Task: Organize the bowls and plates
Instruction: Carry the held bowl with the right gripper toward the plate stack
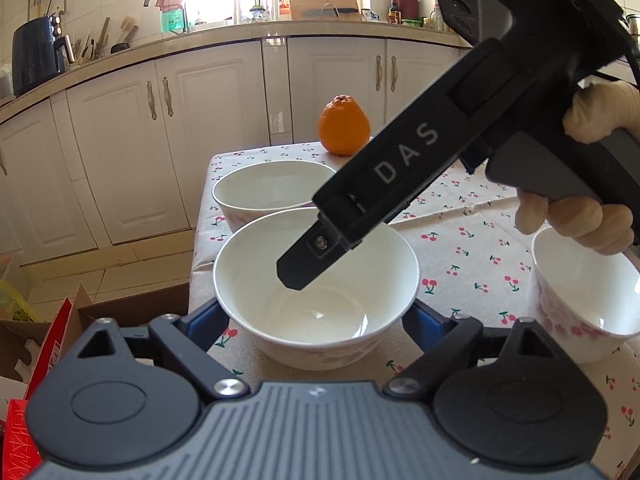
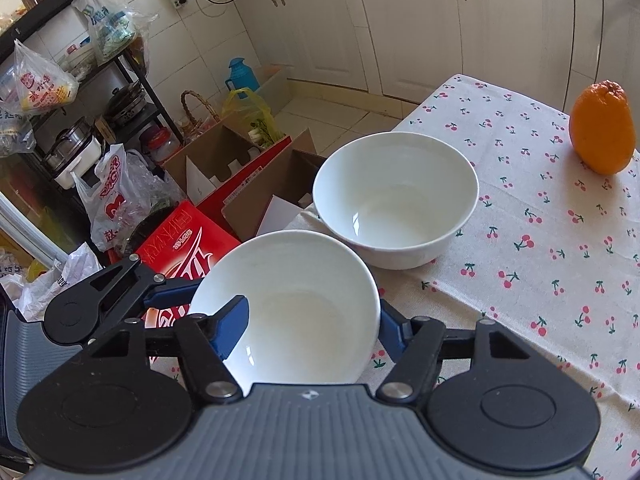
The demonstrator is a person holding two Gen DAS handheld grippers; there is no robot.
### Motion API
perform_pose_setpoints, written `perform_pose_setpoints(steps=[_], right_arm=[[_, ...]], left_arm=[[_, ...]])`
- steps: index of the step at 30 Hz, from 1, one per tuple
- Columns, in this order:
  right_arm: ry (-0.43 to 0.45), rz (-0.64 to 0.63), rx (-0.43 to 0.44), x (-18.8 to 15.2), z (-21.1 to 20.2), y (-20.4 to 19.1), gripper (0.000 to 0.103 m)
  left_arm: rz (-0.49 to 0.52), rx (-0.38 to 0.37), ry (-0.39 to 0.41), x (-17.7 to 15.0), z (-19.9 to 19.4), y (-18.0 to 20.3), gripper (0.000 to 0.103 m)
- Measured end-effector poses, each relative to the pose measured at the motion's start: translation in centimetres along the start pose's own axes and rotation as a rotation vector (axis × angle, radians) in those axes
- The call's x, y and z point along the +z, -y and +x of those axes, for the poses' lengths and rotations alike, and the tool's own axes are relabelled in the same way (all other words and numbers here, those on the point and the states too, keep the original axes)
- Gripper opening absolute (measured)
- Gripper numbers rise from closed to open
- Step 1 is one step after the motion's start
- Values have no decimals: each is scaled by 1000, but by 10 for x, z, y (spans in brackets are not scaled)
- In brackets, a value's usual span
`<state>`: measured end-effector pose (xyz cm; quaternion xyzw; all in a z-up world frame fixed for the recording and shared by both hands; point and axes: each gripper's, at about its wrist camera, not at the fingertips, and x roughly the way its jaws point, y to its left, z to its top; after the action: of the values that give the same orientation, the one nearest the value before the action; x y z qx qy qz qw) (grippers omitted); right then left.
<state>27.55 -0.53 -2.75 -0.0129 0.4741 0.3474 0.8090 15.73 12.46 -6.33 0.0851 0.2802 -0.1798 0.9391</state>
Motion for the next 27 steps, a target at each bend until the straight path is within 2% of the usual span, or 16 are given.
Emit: perform_pose_setpoints(steps=[11,27], right_arm=[[32,40,14,-8,-34,-4,73],[99,44,7,-45,-102,-12,73]], left_arm=[[26,-23,24,11,-26,15,92],[76,-48,55,25,-65,59,92]])
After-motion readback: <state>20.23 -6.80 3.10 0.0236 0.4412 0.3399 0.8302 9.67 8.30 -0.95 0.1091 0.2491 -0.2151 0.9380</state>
